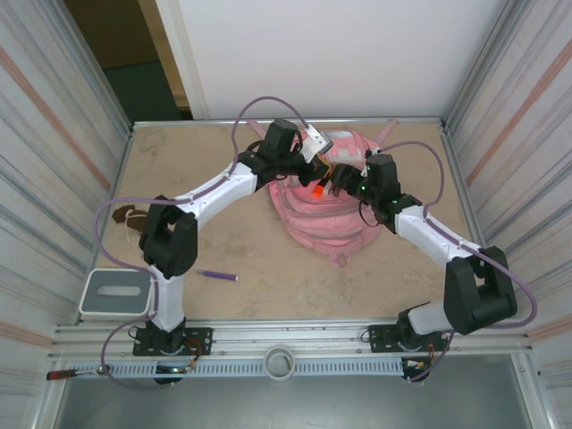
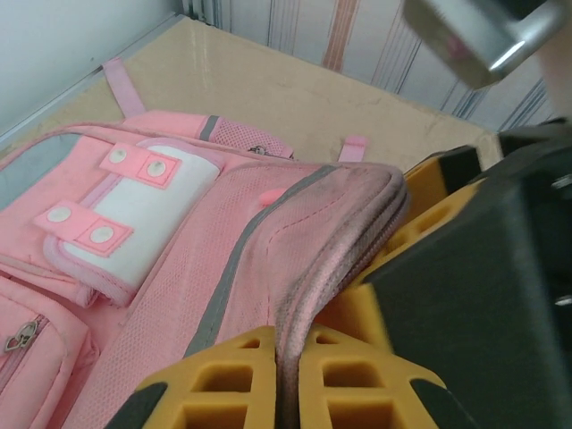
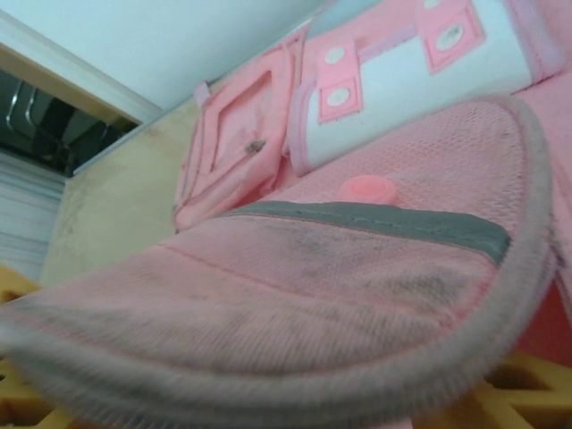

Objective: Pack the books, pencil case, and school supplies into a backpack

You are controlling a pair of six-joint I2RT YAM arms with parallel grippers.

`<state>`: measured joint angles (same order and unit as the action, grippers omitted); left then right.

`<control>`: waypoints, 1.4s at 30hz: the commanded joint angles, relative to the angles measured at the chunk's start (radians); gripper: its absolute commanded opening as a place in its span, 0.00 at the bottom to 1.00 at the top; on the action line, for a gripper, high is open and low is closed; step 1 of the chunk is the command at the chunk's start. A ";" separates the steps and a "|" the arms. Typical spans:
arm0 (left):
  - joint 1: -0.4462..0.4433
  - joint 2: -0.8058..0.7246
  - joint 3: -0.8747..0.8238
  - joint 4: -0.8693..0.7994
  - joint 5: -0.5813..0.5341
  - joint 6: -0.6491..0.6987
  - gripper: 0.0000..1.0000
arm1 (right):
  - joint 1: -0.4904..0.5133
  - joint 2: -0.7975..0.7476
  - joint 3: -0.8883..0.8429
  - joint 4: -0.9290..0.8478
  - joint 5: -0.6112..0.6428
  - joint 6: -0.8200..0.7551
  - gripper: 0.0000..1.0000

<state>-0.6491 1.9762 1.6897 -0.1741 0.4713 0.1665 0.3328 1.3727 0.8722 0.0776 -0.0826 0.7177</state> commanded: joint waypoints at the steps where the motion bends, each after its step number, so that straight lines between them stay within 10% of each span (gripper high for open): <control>1: 0.007 -0.065 -0.003 0.056 0.003 -0.016 0.00 | -0.004 -0.119 -0.053 -0.042 0.020 -0.036 0.67; 11: 0.012 -0.063 -0.006 0.070 -0.008 -0.016 0.00 | 0.385 -0.353 -0.261 -0.080 0.120 -0.473 0.69; 20: 0.011 -0.051 0.007 0.055 -0.003 -0.027 0.00 | 0.709 0.139 -0.025 0.000 0.086 -0.648 0.71; 36: 0.003 -0.074 -0.015 0.034 -0.008 -0.013 0.00 | 0.829 0.719 0.428 -0.019 -0.108 -0.713 0.64; 42: 0.002 -0.073 -0.024 0.038 -0.006 -0.012 0.00 | 0.842 0.786 0.482 -0.058 -0.111 -0.712 0.45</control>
<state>-0.6498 1.9739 1.6722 -0.1600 0.4709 0.1562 1.1660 2.1231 1.3293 0.0593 -0.1646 0.0174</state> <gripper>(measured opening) 0.107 0.466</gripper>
